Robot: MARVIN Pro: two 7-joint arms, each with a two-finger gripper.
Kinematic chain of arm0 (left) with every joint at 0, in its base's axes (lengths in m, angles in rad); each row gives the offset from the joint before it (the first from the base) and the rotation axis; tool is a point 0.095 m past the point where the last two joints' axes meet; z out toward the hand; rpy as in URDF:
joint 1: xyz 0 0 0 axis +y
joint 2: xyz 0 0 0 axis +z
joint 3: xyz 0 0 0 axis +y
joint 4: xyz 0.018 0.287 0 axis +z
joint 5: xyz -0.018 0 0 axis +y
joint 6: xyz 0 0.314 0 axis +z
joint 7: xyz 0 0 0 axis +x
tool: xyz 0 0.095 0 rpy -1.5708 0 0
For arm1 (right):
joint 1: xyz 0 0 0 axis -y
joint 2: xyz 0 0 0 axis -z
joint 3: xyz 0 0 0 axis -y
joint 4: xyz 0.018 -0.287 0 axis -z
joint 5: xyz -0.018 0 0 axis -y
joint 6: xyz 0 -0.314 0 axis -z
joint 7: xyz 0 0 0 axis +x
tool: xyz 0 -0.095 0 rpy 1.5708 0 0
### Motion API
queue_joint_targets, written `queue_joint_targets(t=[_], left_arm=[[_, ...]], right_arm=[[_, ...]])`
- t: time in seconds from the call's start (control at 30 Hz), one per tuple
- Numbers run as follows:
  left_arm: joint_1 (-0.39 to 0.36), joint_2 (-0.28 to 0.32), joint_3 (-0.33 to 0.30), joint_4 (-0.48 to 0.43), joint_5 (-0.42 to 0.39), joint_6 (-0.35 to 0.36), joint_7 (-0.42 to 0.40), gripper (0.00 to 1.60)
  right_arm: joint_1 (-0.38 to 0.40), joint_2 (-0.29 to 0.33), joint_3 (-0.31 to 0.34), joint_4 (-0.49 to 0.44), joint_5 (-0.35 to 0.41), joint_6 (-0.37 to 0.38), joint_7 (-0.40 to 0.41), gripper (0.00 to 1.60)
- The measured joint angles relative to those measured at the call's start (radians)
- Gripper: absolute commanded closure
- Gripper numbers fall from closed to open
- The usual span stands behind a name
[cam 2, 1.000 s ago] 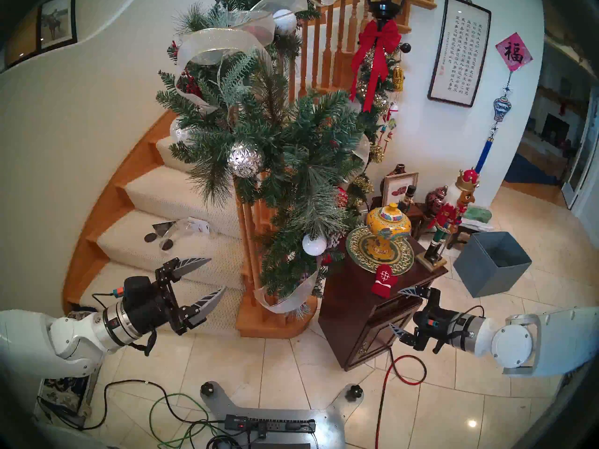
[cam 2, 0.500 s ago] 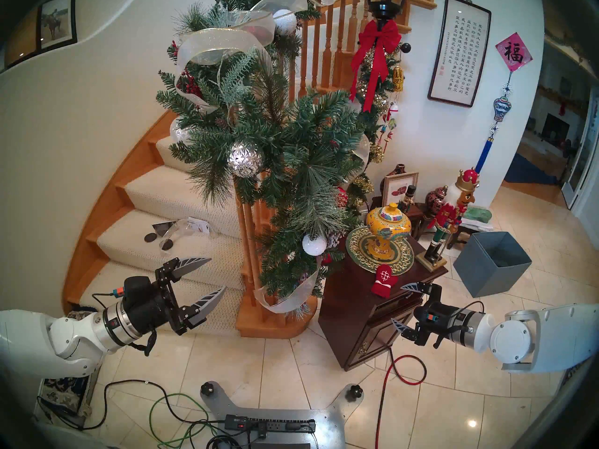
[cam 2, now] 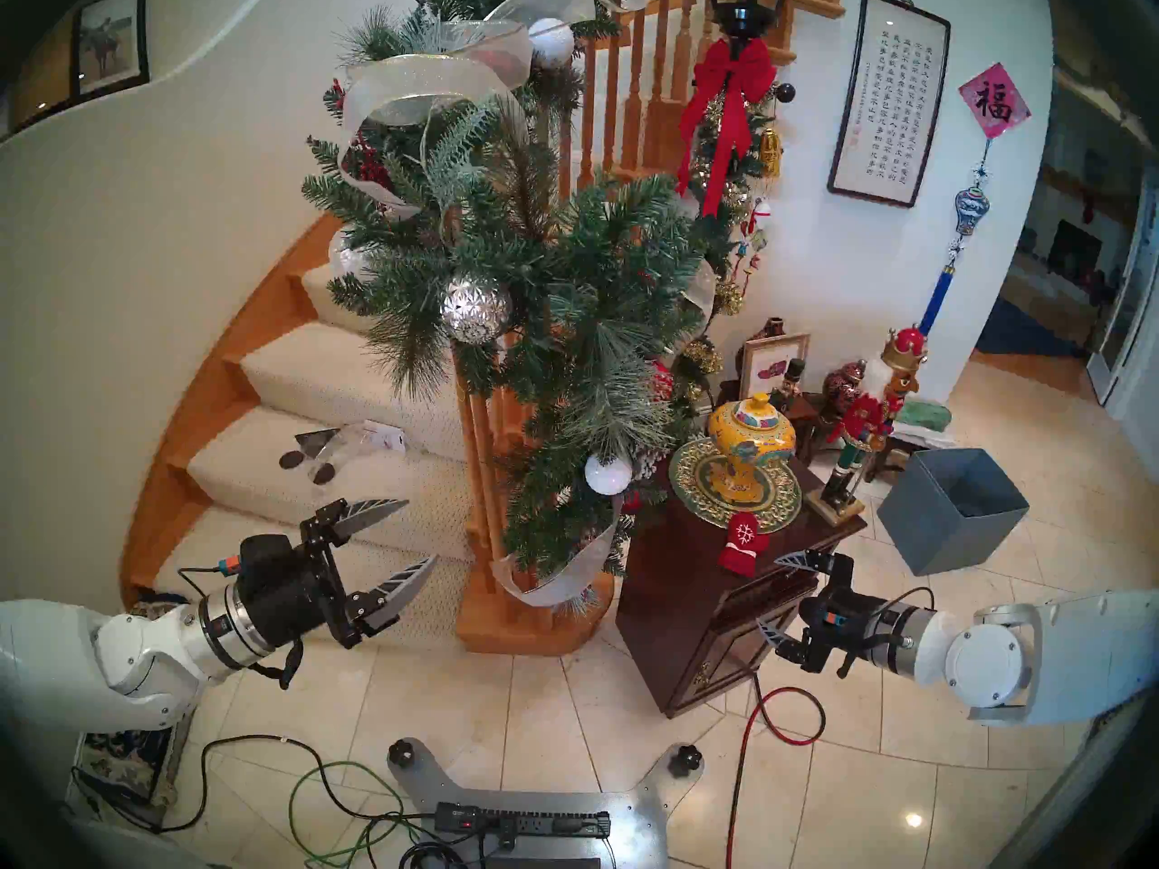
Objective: Hang the ornament onto the Christmas-tree-style decoration
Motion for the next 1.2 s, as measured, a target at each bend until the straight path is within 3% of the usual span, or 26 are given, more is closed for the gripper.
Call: queue_joint_targets(t=[0.43,1.2], left_arm=[[0.0,0.0,0.0,0.0,0.0,0.0,0.0,0.0],[0.0,0.0,0.0,0.0,0.0,0.0,0.001,0.0]], right_arm=[[-0.077,-0.001,0.078,-0.013,-0.035,0.041,-0.051,0.0],[-0.189,-0.002,0.196,-0.039,-0.066,0.092,-0.044,0.0]])
